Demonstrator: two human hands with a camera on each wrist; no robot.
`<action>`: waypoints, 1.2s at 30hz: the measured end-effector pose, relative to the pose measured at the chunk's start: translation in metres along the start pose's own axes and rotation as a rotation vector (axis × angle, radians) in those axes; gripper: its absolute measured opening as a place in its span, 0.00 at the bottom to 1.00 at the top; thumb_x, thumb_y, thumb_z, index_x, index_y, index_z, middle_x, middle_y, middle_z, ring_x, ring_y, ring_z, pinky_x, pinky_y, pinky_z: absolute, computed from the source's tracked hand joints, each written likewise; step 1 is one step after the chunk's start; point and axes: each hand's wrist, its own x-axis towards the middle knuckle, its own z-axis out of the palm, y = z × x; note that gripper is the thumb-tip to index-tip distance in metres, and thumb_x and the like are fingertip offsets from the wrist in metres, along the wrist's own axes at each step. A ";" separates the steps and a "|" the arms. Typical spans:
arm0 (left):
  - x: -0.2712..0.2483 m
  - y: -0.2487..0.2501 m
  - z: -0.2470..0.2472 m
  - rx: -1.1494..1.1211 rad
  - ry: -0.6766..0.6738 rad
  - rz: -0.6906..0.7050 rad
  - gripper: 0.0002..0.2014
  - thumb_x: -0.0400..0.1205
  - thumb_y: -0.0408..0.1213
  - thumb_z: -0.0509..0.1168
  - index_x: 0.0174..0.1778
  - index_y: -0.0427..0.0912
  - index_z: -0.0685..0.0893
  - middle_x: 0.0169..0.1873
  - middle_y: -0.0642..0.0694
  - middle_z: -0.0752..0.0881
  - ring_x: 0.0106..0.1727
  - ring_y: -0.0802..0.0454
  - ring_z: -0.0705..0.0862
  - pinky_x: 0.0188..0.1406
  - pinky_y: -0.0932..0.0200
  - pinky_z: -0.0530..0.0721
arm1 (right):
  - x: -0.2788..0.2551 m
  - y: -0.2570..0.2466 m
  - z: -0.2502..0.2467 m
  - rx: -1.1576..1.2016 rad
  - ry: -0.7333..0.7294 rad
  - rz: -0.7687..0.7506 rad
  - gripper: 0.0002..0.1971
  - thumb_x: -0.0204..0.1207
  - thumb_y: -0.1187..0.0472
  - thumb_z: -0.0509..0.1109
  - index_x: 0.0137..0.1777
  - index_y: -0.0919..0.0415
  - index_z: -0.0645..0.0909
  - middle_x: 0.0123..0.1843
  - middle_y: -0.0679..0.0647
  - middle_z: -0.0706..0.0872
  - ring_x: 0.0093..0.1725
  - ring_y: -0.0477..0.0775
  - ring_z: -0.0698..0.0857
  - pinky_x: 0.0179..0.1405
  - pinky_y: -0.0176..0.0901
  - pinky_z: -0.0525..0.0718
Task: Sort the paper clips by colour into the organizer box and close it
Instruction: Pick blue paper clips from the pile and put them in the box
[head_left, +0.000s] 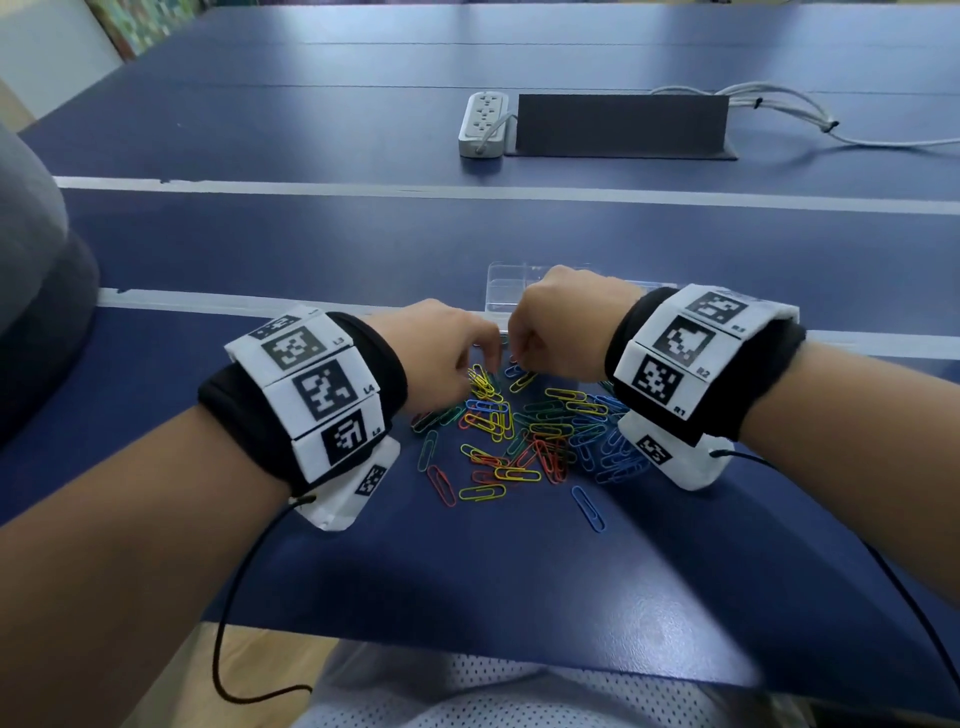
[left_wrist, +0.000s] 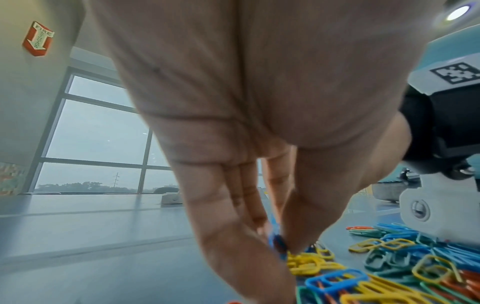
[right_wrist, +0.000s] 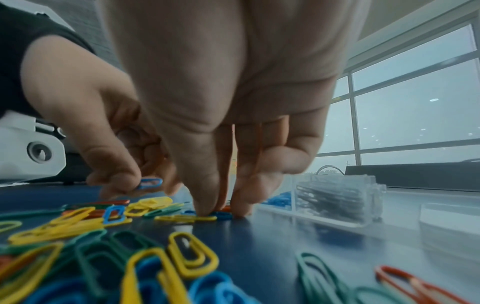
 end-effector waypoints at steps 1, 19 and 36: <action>0.000 0.002 0.001 -0.005 -0.001 0.006 0.12 0.77 0.34 0.60 0.49 0.55 0.83 0.38 0.54 0.82 0.41 0.51 0.78 0.43 0.61 0.75 | -0.001 -0.001 0.000 -0.017 0.012 0.006 0.10 0.76 0.55 0.67 0.53 0.47 0.87 0.51 0.56 0.83 0.55 0.64 0.85 0.44 0.45 0.78; 0.013 0.007 0.005 0.143 0.020 0.146 0.07 0.73 0.39 0.66 0.41 0.48 0.89 0.33 0.53 0.79 0.41 0.52 0.75 0.47 0.55 0.83 | -0.002 -0.006 -0.007 -0.230 -0.021 0.025 0.04 0.77 0.57 0.65 0.41 0.54 0.76 0.32 0.52 0.66 0.37 0.60 0.72 0.38 0.46 0.73; 0.014 -0.007 -0.003 -0.158 0.044 -0.006 0.12 0.82 0.35 0.59 0.53 0.54 0.86 0.37 0.54 0.84 0.41 0.50 0.84 0.47 0.64 0.75 | -0.010 0.005 -0.008 -0.167 -0.028 0.013 0.10 0.78 0.58 0.64 0.52 0.48 0.86 0.41 0.53 0.70 0.40 0.61 0.74 0.40 0.44 0.71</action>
